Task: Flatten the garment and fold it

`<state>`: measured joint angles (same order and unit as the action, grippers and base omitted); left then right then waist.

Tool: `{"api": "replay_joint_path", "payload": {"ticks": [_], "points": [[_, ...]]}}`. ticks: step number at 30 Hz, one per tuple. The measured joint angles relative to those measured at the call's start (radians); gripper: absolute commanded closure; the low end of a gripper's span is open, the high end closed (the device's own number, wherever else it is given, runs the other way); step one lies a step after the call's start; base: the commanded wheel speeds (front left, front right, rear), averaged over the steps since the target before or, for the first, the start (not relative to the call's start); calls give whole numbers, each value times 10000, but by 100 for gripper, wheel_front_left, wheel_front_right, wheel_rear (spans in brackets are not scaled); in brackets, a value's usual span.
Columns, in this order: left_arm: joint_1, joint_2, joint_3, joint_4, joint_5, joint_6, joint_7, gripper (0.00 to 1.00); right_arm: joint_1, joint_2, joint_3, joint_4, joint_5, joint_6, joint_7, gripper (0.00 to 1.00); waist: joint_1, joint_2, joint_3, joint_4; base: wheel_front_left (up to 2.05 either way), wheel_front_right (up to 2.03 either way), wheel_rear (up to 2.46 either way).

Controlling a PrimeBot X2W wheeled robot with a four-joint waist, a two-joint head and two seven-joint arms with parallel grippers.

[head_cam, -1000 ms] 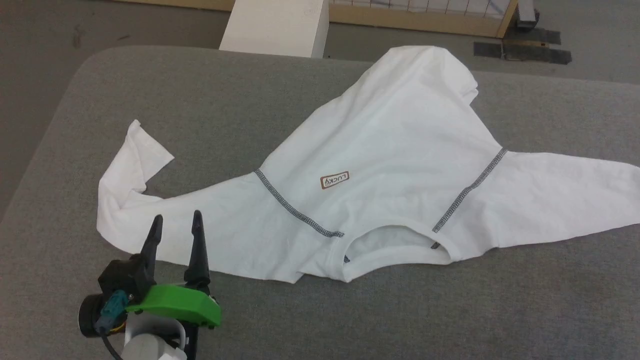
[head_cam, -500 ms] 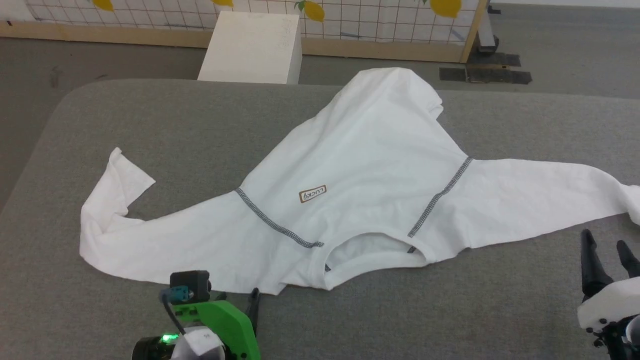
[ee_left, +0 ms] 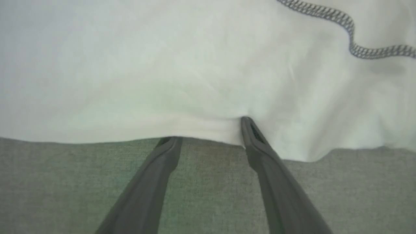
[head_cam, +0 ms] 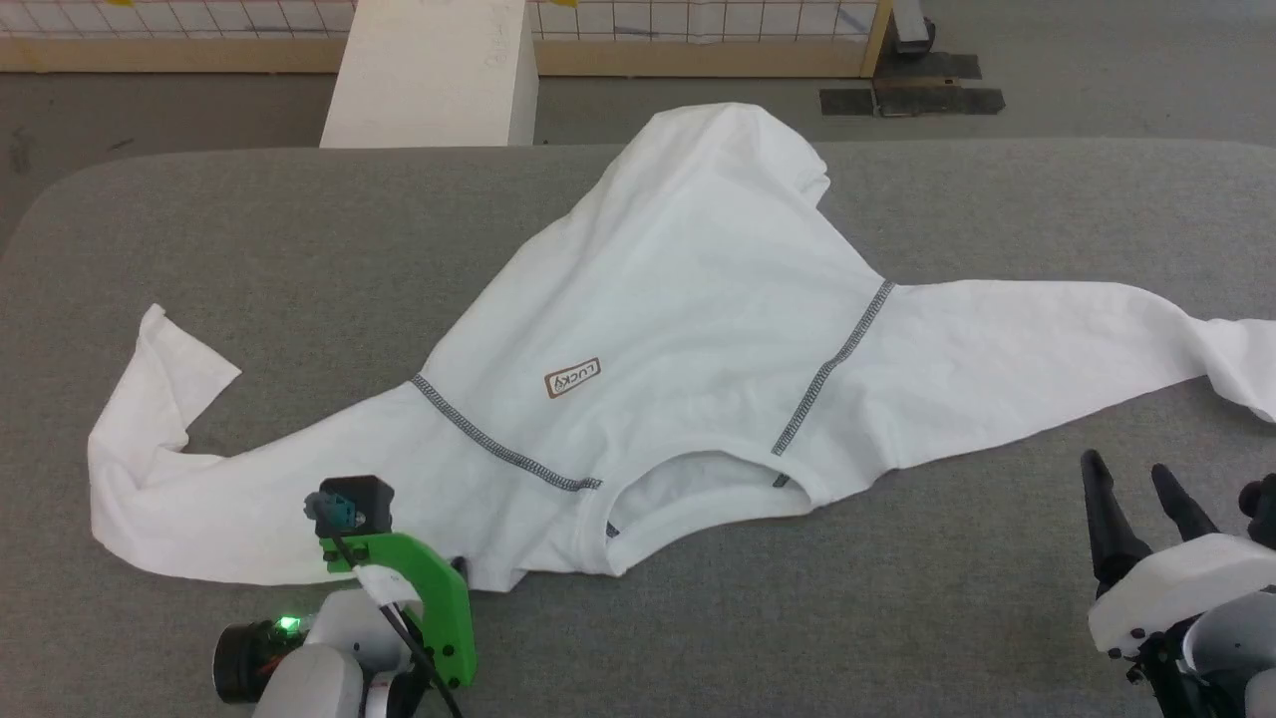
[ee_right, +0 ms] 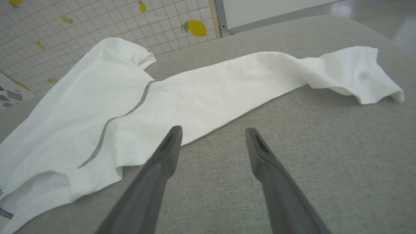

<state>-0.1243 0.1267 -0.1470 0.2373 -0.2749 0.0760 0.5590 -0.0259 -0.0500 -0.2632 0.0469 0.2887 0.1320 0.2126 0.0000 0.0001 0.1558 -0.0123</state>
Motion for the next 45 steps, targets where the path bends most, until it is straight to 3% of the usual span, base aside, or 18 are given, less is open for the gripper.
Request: {"api": "replay_joint_path", "payload": {"ticks": [7,13,18,26,33,34,35,36,40,45], "points": [[103,-113,153,-272,-518,-134,-330,100,-40,-4,656,-265,-995,0,972,0,0,0,226,-8,0,0,0],[443,-257,357,-980,-792,-86,-721,100,-1005,-127,1313,-165,-2057,0,3346,0,0,0,391,108,0,0,0],[598,-326,405,-1555,-872,56,-828,100,-2033,-765,1824,491,-2406,2,4851,0,0,0,623,274,0,0,0],[630,-380,332,-2019,-966,92,-941,100,-2964,-1256,2343,1820,-2577,2,5152,0,0,0,1118,639,0,0,0],[617,-466,328,-2067,-1225,130,-1129,100,-3335,-1471,2859,2224,-2479,-15,4987,0,0,0,1466,894,0,0,0],[616,-479,328,-2056,-1227,130,-1133,100,-3382,-1509,2957,2289,-2399,-15,5033,18,0,0,1496,916,0,0,0],[616,-485,330,-2046,-1227,130,-1160,100,-3431,-1549,3001,2330,-2316,-15,5104,67,0,0,1515,929,0,0,0],[616,-491,326,-2033,-1227,130,-1202,100,-3477,-1599,3091,2353,-2224,-17,5160,100,0,-1,1524,939,0,0,0],[613,-497,328,-1985,-1269,130,-1356,100,-3536,-1689,3336,2366,-1791,-4,5141,100,0,0,1481,928,0,0,0],[611,-539,422,-1973,-1509,52,-1852,100,-3423,-1559,2844,2211,-926,-4,4650,100,0,0,1315,914,0,0,0]]}}
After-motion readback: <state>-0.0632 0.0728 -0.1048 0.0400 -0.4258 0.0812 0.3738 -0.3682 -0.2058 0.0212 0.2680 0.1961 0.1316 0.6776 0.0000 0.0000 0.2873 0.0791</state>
